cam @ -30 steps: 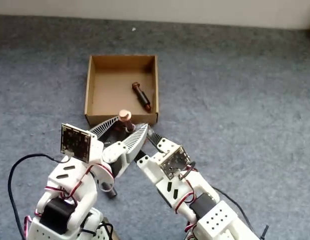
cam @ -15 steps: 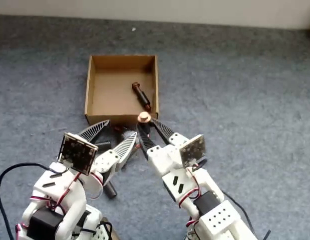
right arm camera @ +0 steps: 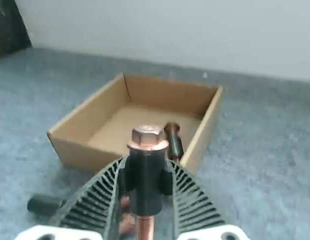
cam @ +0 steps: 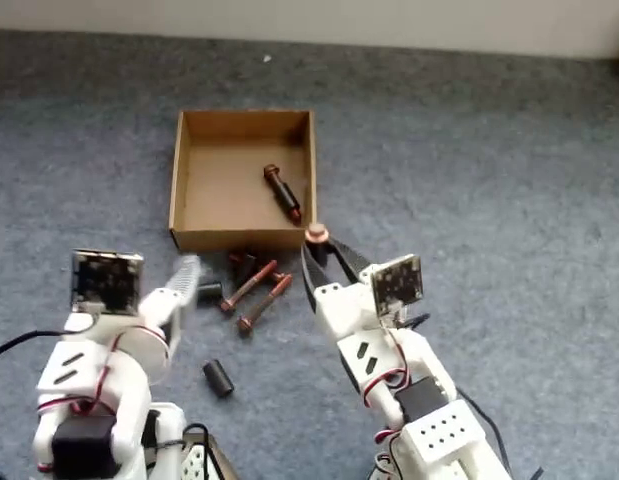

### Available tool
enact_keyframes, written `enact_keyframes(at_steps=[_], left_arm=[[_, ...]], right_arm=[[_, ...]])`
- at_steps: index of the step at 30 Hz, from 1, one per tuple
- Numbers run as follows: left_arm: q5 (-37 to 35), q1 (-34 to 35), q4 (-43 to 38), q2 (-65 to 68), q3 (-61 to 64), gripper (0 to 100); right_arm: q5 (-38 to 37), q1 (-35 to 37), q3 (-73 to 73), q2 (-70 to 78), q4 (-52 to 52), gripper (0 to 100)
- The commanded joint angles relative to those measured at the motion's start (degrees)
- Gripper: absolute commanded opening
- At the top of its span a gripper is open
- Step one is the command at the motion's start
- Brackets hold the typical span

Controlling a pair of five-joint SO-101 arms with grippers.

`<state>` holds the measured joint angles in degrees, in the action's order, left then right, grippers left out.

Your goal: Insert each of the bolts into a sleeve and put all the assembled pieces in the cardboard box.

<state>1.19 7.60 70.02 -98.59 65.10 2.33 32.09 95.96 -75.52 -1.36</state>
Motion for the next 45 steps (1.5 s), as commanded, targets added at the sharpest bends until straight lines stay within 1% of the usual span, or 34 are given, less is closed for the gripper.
enact_keyframes(at_steps=[1,3,5,9,12,16,20,29,31,35,37,41,45], left_arm=[[0.35,10.42,-0.35,-0.04,7.08,25],[0.35,13.05,-2.55,-0.04,12.00,25],[0.44,15.78,-5.19,-0.04,16.75,25],[0.44,20.26,-9.41,-0.04,23.60,24],[0.44,21.32,-9.93,0.04,24.66,24],[0.44,21.14,-9.67,0.04,24.84,24],[0.44,21.32,-9.93,0.04,25.27,24],[0.44,21.23,-10.02,0.04,26.15,25],[0.44,21.23,-10.02,0.04,26.15,25],[0.44,21.32,-10.02,0.04,26.15,25],[0.44,21.32,-10.02,0.04,26.24,25],[0.44,21.32,-10.02,0.04,26.24,25],[0.44,21.32,-10.02,0.04,26.24,25]], right_arm=[[5.19,-3.03,-5.41,-0.57,20.26,0.5],[7.03,-4.53,-12.88,-0.40,27.56,0.5],[6.86,-4.97,-18.77,-0.40,31.52,0.5],[5.27,-4.97,-26.95,1.27,32.40,0.5],[4.75,-4.97,-30.90,9.63,32.22,0.5],[4.84,-4.97,-40.13,24.22,26.24,0.5],[4.84,-4.44,-45.93,36.26,17.19,0.5],[4.84,0.13,-47.60,56.66,-11.21,0.5],[4.84,0.22,-47.60,61.14,-14.99,0.6],[4.84,-0.13,-48.48,68.79,-16.04,0.8],[4.84,-0.13,-49.80,70.29,-15.69,3.9],[4.66,-0.13,-49.80,69.85,-15.69,15.2],[4.57,0.04,-49.01,66.42,-15.08,15.9]])
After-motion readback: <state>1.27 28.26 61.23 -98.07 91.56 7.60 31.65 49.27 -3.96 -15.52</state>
